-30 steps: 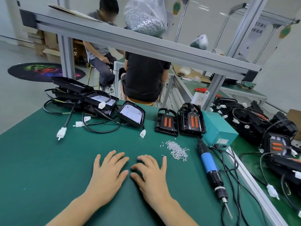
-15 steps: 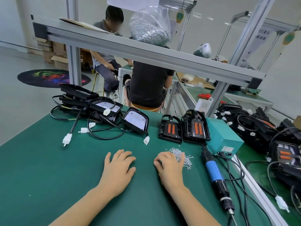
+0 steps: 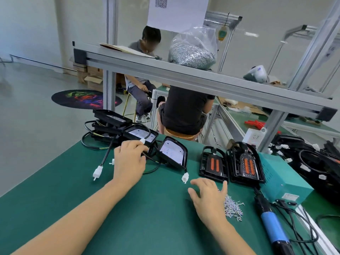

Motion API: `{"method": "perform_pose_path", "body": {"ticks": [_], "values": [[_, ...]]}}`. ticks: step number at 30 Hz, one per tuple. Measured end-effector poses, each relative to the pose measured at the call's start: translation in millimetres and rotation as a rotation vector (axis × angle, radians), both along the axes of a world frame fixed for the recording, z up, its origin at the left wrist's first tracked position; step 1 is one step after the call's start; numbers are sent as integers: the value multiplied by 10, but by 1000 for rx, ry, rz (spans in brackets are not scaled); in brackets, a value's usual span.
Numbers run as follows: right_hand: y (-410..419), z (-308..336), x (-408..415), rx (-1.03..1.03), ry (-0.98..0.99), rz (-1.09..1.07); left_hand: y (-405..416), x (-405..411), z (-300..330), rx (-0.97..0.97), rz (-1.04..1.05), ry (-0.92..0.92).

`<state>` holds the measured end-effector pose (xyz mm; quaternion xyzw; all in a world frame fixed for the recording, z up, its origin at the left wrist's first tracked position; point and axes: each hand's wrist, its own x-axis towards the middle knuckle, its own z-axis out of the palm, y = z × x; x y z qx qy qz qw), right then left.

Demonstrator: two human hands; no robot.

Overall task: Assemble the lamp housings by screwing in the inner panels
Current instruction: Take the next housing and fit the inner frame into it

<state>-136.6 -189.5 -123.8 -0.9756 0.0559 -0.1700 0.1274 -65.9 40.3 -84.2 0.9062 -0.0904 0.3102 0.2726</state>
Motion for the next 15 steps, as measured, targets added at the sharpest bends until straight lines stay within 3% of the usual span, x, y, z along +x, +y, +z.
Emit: {"method": "perform_pose_path", "body": {"ticks": [4, 9, 15], "values": [[323, 166, 163, -7, -15, 116, 388, 458, 312, 242, 178, -95], [638, 321, 334, 69, -17, 250, 814, 966, 491, 635, 280, 108], [865, 373, 426, 167, -10, 297, 964, 1247, 532, 837, 260, 145]]}}
